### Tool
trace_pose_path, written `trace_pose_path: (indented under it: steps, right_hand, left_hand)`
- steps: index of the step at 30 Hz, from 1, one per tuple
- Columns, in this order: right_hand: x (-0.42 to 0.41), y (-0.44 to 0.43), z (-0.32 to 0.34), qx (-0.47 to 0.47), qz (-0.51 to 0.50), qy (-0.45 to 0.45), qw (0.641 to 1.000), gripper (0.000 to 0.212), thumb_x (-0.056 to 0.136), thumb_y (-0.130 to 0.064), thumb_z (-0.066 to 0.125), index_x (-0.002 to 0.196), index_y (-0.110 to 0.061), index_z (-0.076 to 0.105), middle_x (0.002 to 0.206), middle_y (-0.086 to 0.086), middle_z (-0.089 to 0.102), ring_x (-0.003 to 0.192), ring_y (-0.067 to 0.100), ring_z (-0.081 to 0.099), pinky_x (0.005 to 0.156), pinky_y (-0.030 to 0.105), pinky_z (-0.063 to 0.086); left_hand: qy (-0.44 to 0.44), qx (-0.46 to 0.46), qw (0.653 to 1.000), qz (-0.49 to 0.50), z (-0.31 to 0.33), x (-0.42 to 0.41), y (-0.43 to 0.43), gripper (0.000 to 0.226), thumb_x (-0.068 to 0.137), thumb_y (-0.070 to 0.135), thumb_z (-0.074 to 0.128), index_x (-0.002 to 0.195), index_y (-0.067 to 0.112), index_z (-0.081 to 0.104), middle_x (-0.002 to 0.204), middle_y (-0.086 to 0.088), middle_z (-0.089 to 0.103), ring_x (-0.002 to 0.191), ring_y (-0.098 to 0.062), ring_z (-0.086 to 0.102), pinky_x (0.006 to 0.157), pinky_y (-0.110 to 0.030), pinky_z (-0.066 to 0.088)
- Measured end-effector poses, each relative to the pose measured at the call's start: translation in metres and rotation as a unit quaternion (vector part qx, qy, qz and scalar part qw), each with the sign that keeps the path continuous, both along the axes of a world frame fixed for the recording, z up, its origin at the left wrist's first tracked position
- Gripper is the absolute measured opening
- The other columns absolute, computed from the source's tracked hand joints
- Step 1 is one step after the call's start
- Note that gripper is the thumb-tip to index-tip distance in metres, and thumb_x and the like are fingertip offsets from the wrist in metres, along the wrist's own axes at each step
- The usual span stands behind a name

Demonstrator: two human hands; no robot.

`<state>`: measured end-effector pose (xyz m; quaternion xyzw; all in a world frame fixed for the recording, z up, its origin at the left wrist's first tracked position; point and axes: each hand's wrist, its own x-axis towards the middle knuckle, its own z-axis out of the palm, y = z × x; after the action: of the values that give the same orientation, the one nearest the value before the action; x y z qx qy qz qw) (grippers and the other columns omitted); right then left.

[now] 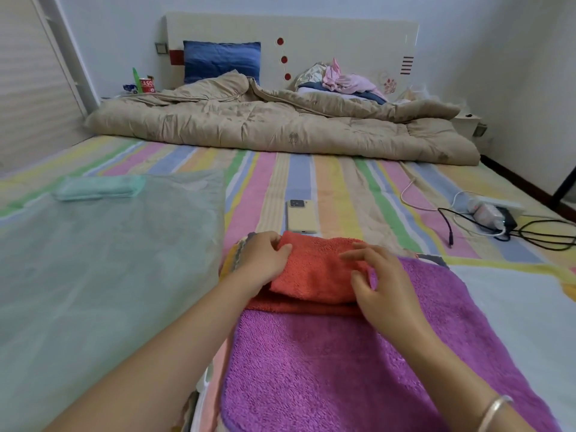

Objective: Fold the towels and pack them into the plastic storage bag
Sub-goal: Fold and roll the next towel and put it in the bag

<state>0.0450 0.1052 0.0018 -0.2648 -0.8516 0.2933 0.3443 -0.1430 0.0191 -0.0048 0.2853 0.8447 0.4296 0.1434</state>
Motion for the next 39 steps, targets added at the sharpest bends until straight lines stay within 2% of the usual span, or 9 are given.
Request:
trace_pose_path:
  steps: [9, 17, 19, 21, 24, 28, 32, 36, 39]
  right_hand:
    - [-0.010, 0.004, -0.022, -0.027, -0.006, -0.090, 0.996, 0.037, 0.085, -0.011, 0.063, 0.121, -0.021, 0.063, 0.133, 0.003, 0.053, 0.131, 0.017, 0.042, 0.108, 0.024, 0.028]
    - [-0.014, 0.004, -0.013, -0.119, -0.056, -0.143, 0.981, 0.043, 0.087, -0.032, 0.064, 0.129, -0.035, 0.054, 0.121, 0.001, 0.054, 0.108, 0.019, 0.056, 0.092, 0.030, 0.041]
    - [-0.015, 0.005, -0.012, -0.150, -0.034, -0.134, 0.979, 0.051, 0.085, -0.022, 0.065, 0.132, -0.036, 0.052, 0.118, 0.003, 0.056, 0.100, 0.020, 0.060, 0.094, 0.033, 0.046]
    - [-0.015, 0.004, -0.011, -0.211, -0.019, -0.094, 0.973, 0.052, 0.082, -0.008, 0.060, 0.123, -0.039, 0.057, 0.103, 0.004, 0.063, 0.071, 0.017, 0.060, 0.078, 0.040, 0.053]
    - [-0.012, 0.005, -0.004, -0.309, -0.021, -0.029, 0.950, 0.050, 0.083, 0.002, 0.053, 0.114, -0.035, 0.064, 0.090, 0.004, 0.068, 0.058, 0.016, 0.054, 0.060, 0.033, 0.049]
    - [-0.004, 0.009, 0.004, -0.304, -0.014, -0.019, 0.952, 0.048, 0.084, 0.005, 0.052, 0.120, -0.027, 0.063, 0.073, -0.006, 0.061, 0.042, -0.001, 0.047, 0.046, 0.015, 0.040]
    - [0.000, 0.012, 0.005, -0.276, -0.026, -0.032, 0.960, 0.051, 0.083, 0.003, 0.054, 0.125, -0.024, 0.062, 0.074, -0.008, 0.057, 0.040, -0.004, 0.046, 0.046, 0.012, 0.037]
    - [-0.019, -0.002, 0.012, -0.232, -0.005, -0.019, 0.972, 0.056, 0.073, -0.011, 0.057, 0.127, -0.026, 0.062, 0.087, -0.005, 0.056, 0.059, -0.003, 0.046, 0.059, 0.016, 0.038]
    - [-0.036, -0.023, 0.019, -0.132, 0.026, -0.045, 0.990, 0.064, 0.067, -0.022, 0.058, 0.131, -0.026, 0.058, 0.112, -0.002, 0.060, 0.087, 0.010, 0.058, 0.082, 0.029, 0.048]
  left_hand:
    - [0.008, 0.060, 0.998, 0.024, -0.018, -0.030, -0.035, 0.011, 0.087, 0.029, 0.063, 0.083, 0.020, 0.068, 0.086, -0.004, 0.073, 0.088, -0.024, 0.068, 0.086, -0.045, 0.053]
    - [0.022, 0.014, 0.999, 0.022, -0.020, -0.029, -0.038, 0.016, 0.091, 0.030, 0.061, 0.092, 0.015, 0.067, 0.085, -0.004, 0.070, 0.090, -0.025, 0.066, 0.080, -0.035, 0.052]
    - [0.087, -0.047, 0.995, 0.021, -0.013, -0.023, -0.039, 0.020, 0.092, 0.033, 0.059, 0.101, 0.016, 0.063, 0.085, -0.001, 0.066, 0.091, -0.027, 0.065, 0.069, -0.031, 0.043]
    - [0.242, -0.121, 0.962, 0.046, -0.004, -0.010, -0.041, 0.033, 0.092, 0.035, 0.058, 0.120, 0.019, 0.054, 0.106, 0.000, 0.063, 0.099, -0.026, 0.062, 0.071, -0.032, 0.042]
    - [0.394, -0.028, 0.919, -0.010, 0.007, 0.015, -0.035, 0.043, 0.088, 0.023, 0.058, 0.131, 0.018, 0.051, 0.133, 0.000, 0.053, 0.120, -0.023, 0.052, 0.095, -0.038, 0.043]
    - [0.419, -0.135, 0.874, -0.206, -0.004, 0.046, -0.010, 0.057, 0.098, 0.032, 0.032, 0.152, 0.014, 0.024, 0.160, -0.003, 0.022, 0.148, -0.018, 0.014, 0.121, -0.039, 0.007]
    - [0.403, -0.231, 0.859, -0.216, -0.030, 0.056, -0.004, 0.082, 0.080, 0.044, -0.013, 0.155, 0.013, 0.003, 0.163, -0.005, 0.000, 0.150, -0.015, -0.005, 0.121, -0.040, -0.005]
    - [0.350, -0.101, 0.901, -0.234, -0.032, 0.050, -0.007, 0.073, 0.087, 0.040, 0.005, 0.154, 0.013, 0.018, 0.161, -0.006, 0.020, 0.149, -0.018, 0.011, 0.122, -0.038, 0.002]
    - [0.141, 0.163, 0.970, -0.115, -0.018, 0.041, -0.016, 0.048, 0.088, 0.007, 0.036, 0.132, 0.013, 0.055, 0.126, -0.002, 0.063, 0.115, -0.012, 0.059, 0.103, -0.031, 0.043]
